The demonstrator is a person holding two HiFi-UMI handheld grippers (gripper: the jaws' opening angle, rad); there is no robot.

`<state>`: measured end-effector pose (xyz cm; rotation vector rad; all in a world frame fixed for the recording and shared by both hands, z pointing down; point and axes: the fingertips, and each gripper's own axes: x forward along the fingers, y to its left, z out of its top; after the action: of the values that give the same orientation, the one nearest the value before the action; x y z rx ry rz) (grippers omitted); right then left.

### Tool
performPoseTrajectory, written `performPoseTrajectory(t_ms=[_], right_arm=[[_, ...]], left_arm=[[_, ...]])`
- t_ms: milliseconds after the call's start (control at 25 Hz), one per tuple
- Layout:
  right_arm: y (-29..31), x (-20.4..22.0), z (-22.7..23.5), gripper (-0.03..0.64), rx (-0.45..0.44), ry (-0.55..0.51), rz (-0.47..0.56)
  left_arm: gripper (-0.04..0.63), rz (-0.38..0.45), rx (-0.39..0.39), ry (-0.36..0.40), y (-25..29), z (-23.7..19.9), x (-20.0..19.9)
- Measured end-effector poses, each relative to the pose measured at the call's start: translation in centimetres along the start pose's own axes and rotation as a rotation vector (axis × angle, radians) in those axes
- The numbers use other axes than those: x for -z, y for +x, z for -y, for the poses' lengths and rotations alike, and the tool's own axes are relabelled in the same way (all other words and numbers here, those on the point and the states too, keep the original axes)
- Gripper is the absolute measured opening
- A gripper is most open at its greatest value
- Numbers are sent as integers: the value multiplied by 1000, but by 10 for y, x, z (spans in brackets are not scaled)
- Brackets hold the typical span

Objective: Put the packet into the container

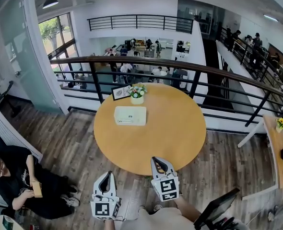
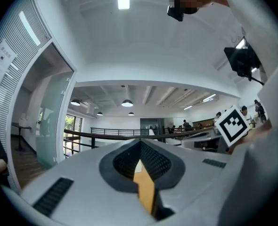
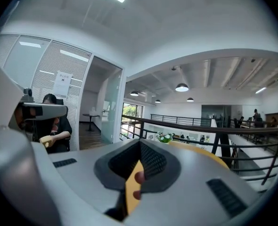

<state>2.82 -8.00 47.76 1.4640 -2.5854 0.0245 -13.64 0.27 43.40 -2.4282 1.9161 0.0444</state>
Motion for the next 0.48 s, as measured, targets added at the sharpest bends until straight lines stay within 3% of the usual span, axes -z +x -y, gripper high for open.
performPoseTrajectory(t_ms=[480], right_arm=[[-24,1,16,2,12,6,21]], left_arm=[[5,-2,31,33,16,32,1]])
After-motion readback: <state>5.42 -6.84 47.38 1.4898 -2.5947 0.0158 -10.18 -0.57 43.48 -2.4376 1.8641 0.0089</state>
